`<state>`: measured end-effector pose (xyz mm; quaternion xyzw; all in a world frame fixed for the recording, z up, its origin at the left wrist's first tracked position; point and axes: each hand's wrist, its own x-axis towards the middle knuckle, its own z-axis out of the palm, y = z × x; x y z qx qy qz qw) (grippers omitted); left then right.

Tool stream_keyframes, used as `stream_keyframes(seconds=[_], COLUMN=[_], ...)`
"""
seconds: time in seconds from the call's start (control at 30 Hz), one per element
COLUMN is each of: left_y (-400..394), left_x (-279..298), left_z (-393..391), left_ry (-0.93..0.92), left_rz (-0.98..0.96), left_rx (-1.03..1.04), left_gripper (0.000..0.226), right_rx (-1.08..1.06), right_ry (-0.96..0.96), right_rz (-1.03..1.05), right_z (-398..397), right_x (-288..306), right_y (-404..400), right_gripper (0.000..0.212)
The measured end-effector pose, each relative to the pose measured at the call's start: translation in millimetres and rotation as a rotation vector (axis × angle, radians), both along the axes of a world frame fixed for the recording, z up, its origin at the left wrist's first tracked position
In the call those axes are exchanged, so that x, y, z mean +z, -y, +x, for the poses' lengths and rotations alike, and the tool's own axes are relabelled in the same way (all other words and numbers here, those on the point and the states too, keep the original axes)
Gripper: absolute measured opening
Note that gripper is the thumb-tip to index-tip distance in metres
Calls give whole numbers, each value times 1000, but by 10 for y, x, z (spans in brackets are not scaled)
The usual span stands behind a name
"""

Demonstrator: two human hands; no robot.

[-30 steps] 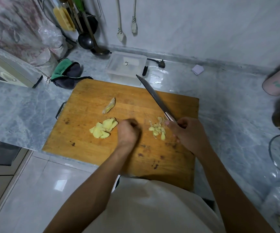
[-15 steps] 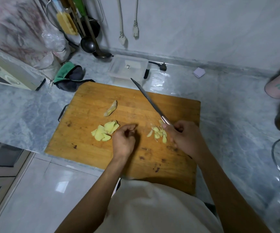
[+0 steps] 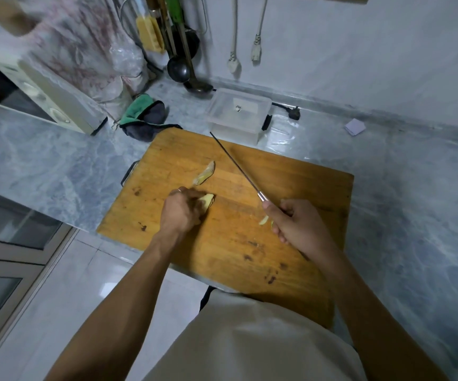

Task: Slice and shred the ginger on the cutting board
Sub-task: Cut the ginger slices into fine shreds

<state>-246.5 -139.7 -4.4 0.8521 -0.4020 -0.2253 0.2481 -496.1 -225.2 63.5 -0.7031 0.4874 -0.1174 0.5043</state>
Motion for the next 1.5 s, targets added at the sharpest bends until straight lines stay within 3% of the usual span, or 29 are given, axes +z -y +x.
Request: stream_keyframes(seconds=[0.2,0.47,0.67,0.73,0.83,0.93,1.13,1.37,1.5], left_y=[-62,-215,-318,-314,-318,-281,-50,-175,-307], left_x=[54,71,-56,-64,-61,-48,-84,-57,-71], left_z=[19,169,401,433,416,304,146,316,377], left_ry=[-87,-380,-358,-316,47,197,125,-47,-3], left_rz=[-171,-300,-306,-270,-102,-111,95,-81,-141], left_rx=[237,392,542,499,187,23,1,109,123], left_gripper=[2,7,21,16,29,30,31,20,19], right_rx=[-6,-11,-21,-13,-5,2,17,9,0], right_ry=[27,85,93,91,71,64,71,62,73], right_rz=[17,68,69,58,57,55,50,55,54], right_z=[-1,83,95,91,102,113,168,190,200], right_x=[-38,-115,-143,-140,-139,-135,-117,-119,-128], right_y=[6,-99,-138,-140,-129,-131,-139,-129,-137], right_gripper=[54,52,54,55,56,59,59,49,50])
